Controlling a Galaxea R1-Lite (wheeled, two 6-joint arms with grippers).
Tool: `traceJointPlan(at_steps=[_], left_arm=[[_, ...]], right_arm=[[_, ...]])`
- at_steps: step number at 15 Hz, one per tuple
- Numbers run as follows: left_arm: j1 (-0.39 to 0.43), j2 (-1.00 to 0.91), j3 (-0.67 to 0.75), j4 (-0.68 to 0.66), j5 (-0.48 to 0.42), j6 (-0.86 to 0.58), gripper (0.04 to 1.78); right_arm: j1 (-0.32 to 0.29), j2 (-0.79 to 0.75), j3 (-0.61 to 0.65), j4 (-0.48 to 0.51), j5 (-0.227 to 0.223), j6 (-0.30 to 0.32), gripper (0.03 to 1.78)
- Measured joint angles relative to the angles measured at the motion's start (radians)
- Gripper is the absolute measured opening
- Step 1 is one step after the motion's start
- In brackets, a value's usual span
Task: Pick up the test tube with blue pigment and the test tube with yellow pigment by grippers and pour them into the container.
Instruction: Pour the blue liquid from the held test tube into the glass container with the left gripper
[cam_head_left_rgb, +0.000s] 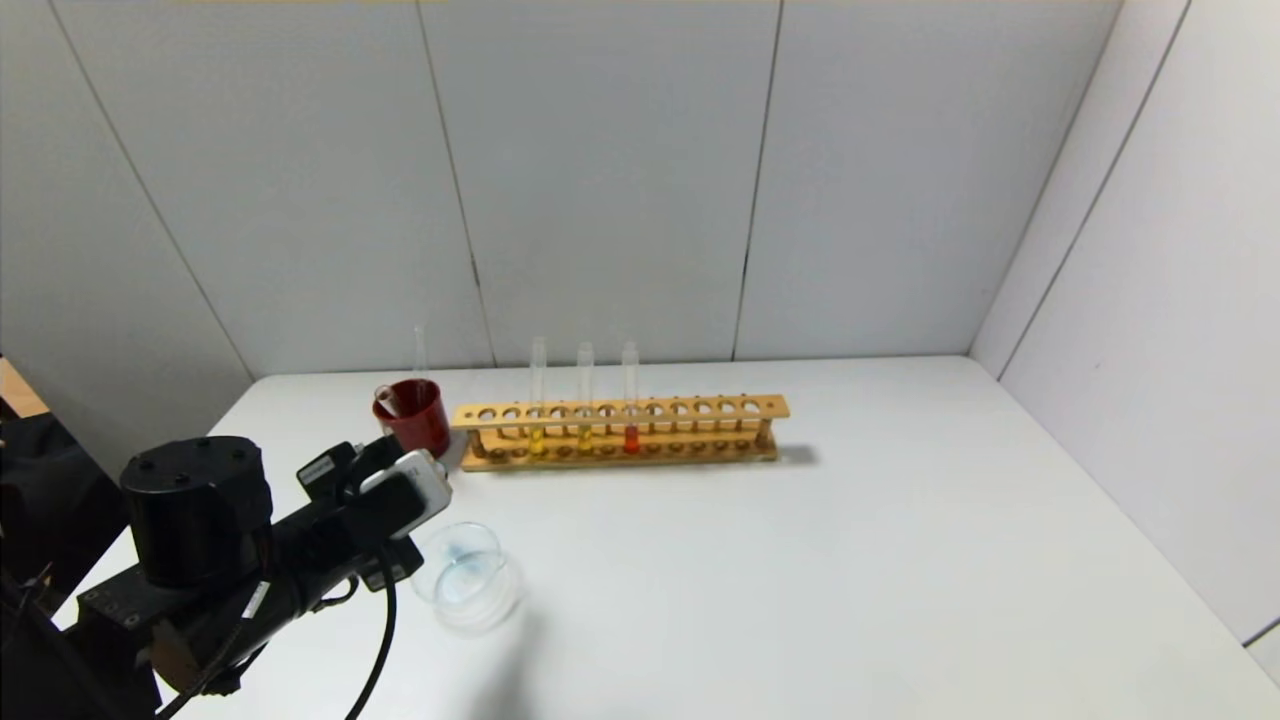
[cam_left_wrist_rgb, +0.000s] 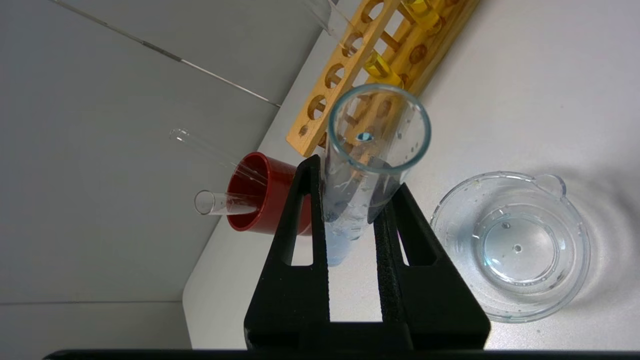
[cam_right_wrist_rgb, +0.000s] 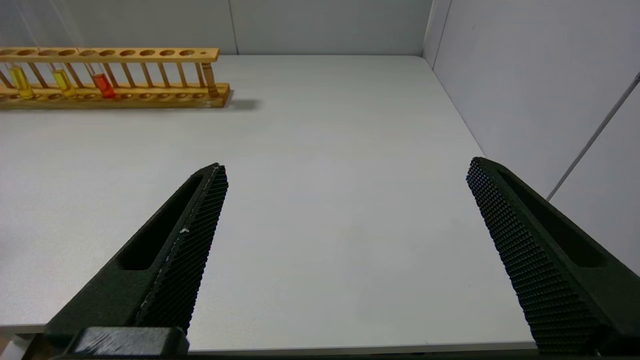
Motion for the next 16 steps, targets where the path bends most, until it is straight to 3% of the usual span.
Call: traceJointPlan(at_steps=[10, 16], left_arm=[[0.03, 0.014, 0.006, -0.065, 0.009, 0.191, 0.31], [0.041, 0.022, 0.072, -0.067, 0.011, 0.213, 0.31]], right_arm=[[0.0, 0.0, 0.0, 0.0, 0.0, 0.0, 1.75], [0.0, 0.0, 0.0, 0.0, 0.0, 0.0, 1.75]])
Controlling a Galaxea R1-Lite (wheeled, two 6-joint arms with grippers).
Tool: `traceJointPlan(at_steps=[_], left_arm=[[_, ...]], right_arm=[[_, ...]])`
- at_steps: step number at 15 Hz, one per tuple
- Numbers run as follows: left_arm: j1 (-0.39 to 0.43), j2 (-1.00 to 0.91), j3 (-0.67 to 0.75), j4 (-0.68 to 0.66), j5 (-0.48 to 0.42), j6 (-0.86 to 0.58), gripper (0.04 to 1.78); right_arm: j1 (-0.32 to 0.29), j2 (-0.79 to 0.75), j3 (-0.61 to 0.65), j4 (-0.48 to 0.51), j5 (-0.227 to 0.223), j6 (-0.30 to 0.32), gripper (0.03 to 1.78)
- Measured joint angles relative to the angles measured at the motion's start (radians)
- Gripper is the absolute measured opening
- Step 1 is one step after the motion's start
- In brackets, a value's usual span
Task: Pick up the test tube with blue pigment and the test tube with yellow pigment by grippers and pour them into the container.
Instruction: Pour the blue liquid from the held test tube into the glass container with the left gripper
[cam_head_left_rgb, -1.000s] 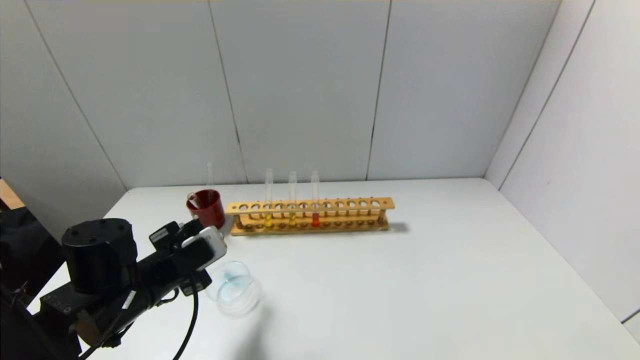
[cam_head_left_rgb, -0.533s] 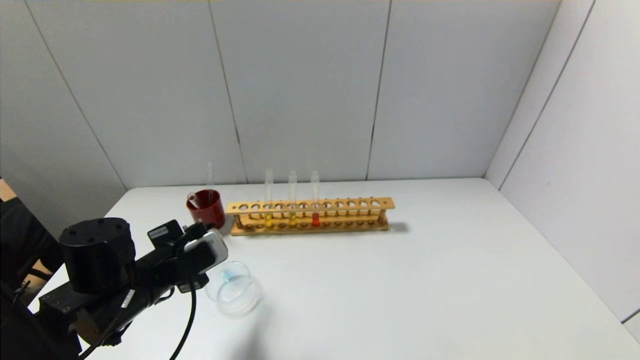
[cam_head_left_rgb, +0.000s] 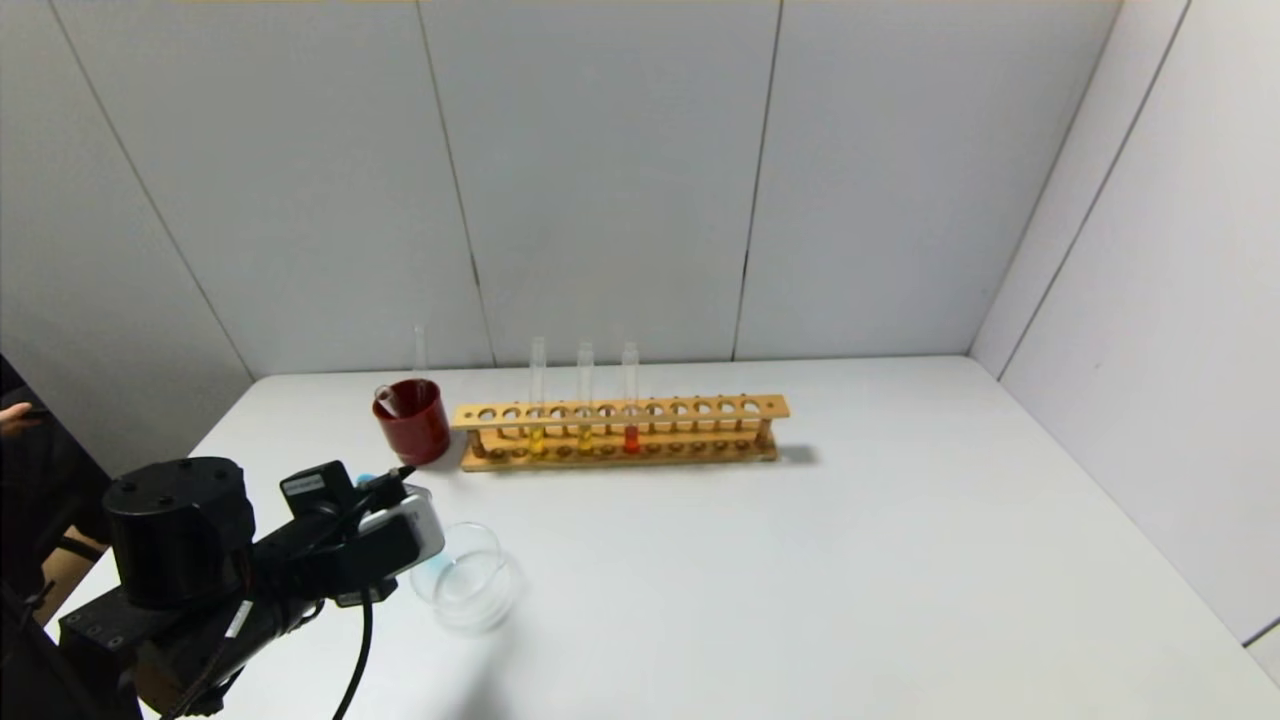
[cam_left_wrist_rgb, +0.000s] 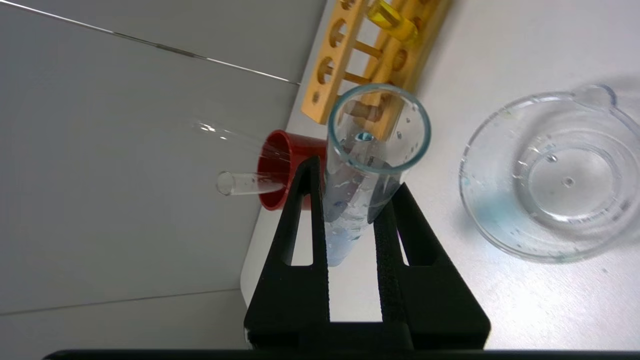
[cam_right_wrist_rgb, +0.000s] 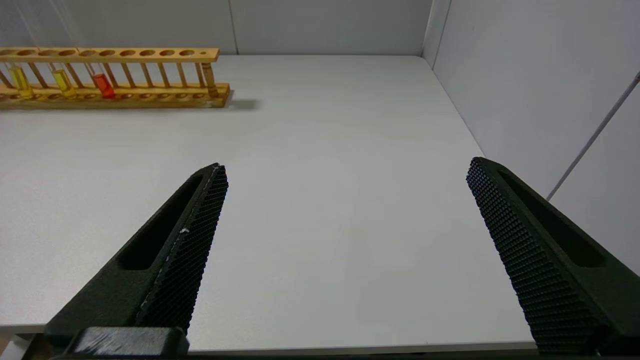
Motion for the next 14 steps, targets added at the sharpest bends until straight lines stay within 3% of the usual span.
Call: traceJointPlan(at_steps=[14], left_arm=[[0.075, 0.037, 0.006, 0.002, -0.003, 0.236, 0.31]], right_arm=[[0.0, 0.0, 0.0, 0.0, 0.0, 0.0, 1.75]])
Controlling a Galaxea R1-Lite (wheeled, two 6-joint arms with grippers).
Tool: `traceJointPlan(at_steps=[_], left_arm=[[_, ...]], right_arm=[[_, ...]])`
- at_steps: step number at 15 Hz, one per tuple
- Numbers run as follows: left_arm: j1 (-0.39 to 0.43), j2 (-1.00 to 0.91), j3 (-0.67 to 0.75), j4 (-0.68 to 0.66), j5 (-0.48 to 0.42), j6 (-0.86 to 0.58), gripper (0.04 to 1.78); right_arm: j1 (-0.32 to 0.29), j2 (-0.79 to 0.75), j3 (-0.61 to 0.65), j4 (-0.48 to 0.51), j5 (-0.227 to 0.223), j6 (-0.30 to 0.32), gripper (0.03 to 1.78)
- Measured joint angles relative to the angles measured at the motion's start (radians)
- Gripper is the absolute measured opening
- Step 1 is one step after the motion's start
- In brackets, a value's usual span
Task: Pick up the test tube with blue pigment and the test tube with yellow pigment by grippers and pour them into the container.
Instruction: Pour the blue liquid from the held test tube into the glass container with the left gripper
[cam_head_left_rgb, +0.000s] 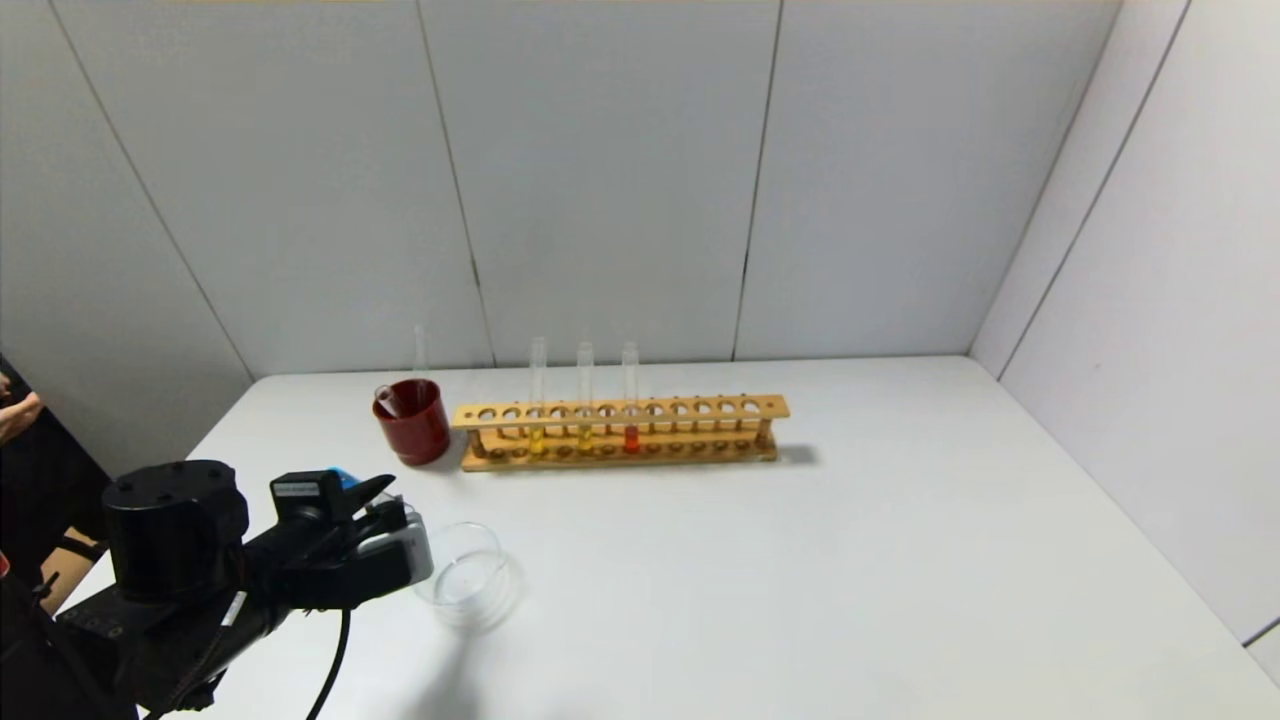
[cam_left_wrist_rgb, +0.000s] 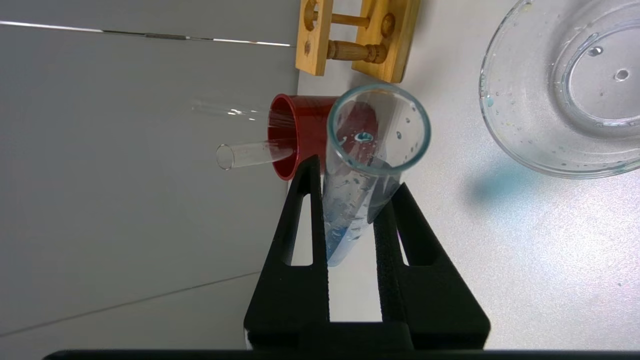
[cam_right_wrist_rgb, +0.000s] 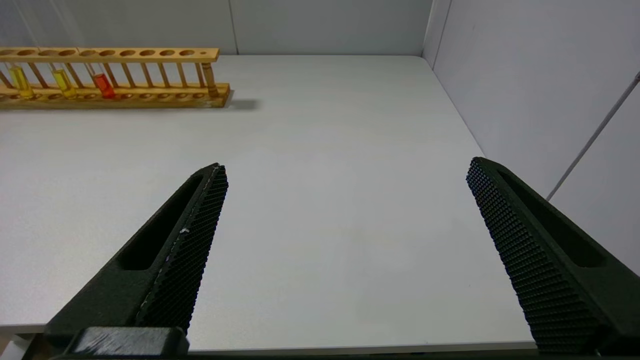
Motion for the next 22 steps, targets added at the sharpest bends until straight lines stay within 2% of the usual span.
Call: traceJointPlan(at_steps=[6, 9, 13, 16, 22], left_arm=[[0.002, 0.028, -0.001, -0.002, -0.002, 0.062, 0.31], [0.032, 0.042, -0.005, -0.003, -0.005, 0.09, 0.31], [0.067, 0.063, -0.02, -0.002, -0.05, 0.161, 0.31], [0.069, 0.074, -0.051, -0.002, -0.086, 0.188, 0.31], [0.045, 0.084, -0.058, -0.002, -0.089, 0.187, 0.31]], right_arm=[[0.0, 0.0, 0.0, 0.0, 0.0, 0.0, 1.75], [0.0, 0.0, 0.0, 0.0, 0.0, 0.0, 1.75], [0.0, 0.0, 0.0, 0.0, 0.0, 0.0, 1.75], [0.0, 0.0, 0.0, 0.0, 0.0, 0.0, 1.75], [0.0, 0.0, 0.0, 0.0, 0.0, 0.0, 1.75]])
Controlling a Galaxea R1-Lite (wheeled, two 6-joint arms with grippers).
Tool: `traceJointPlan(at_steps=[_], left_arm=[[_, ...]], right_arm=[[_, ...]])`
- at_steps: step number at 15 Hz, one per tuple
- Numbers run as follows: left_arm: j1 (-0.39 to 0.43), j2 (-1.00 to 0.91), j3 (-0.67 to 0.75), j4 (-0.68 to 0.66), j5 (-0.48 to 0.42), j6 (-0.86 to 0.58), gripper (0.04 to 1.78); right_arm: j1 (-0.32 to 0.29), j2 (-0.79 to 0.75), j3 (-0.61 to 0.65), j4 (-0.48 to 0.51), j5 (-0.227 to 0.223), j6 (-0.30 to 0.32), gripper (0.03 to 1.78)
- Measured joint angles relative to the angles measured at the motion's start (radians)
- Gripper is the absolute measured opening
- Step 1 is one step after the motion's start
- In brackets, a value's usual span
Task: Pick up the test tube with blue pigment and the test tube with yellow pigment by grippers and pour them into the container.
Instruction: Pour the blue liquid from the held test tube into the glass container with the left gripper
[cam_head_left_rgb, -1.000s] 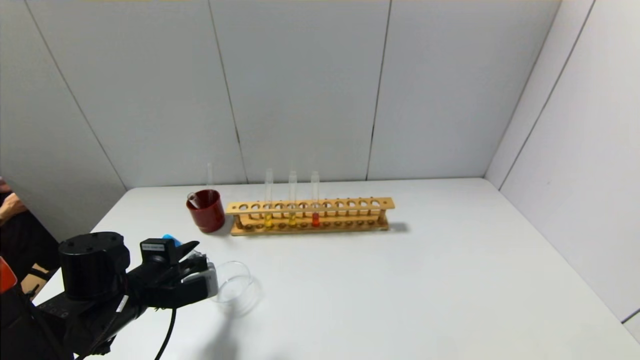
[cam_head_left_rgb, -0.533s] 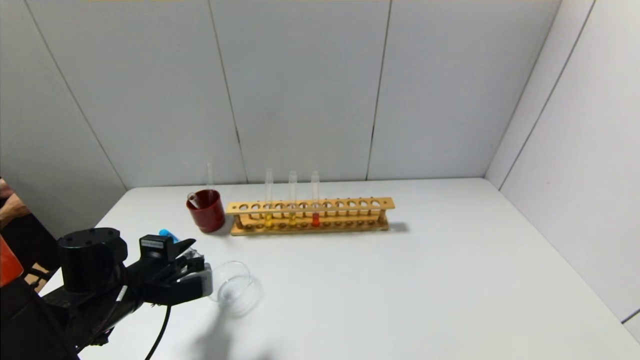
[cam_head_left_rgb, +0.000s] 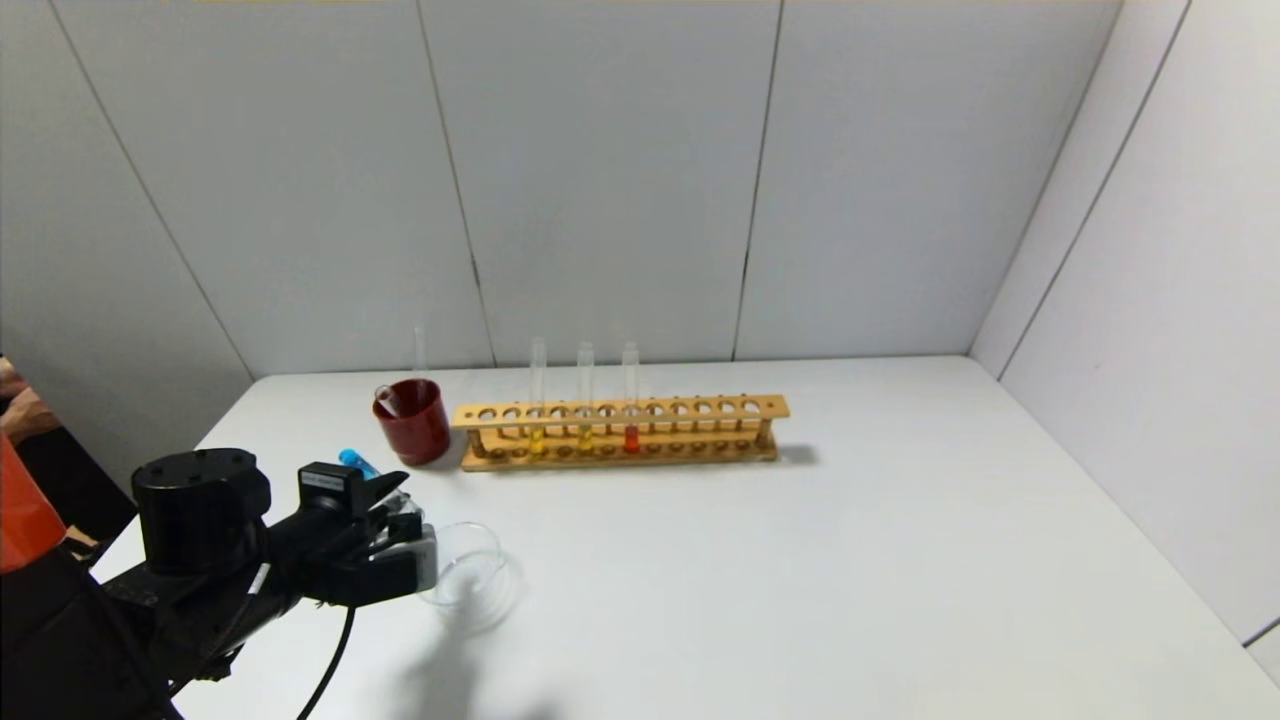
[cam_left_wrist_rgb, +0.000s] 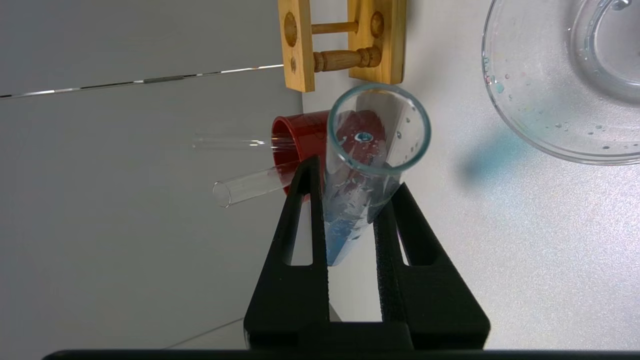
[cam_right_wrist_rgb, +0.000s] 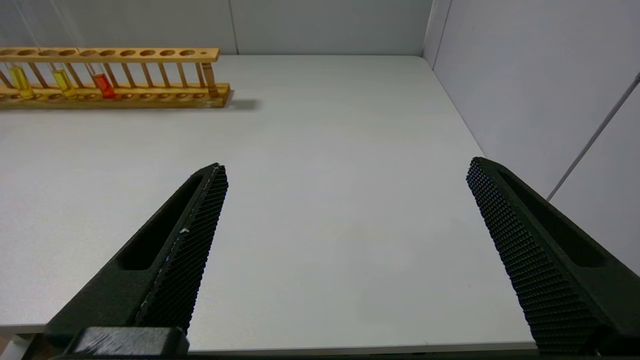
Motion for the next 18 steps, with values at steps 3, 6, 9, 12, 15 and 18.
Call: traceJointPlan(at_steps=[3, 6, 9, 12, 15, 18], left_arm=[[0.0, 0.005, 0.0, -0.001, 0.003, -0.001, 0.31], [0.001, 0.018, -0.002, -0.003, 0.007, 0.006, 0.31], [0.001, 0.033, -0.01, -0.003, 0.007, 0.039, 0.31], [0.002, 0.039, -0.014, -0.003, 0.004, 0.058, 0.31], [0.004, 0.04, -0.013, -0.003, -0.004, 0.077, 0.31], [0.004, 0.044, -0.01, -0.003, -0.001, 0.082, 0.31]], right_arm=[[0.0, 0.0, 0.0, 0.0, 0.0, 0.0, 1.75], [0.0, 0.0, 0.0, 0.0, 0.0, 0.0, 1.75], [0.0, 0.0, 0.0, 0.0, 0.0, 0.0, 1.75], [0.0, 0.0, 0.0, 0.0, 0.0, 0.0, 1.75], [0.0, 0.0, 0.0, 0.0, 0.0, 0.0, 1.75], [0.0, 0.0, 0.0, 0.0, 0.0, 0.0, 1.75]])
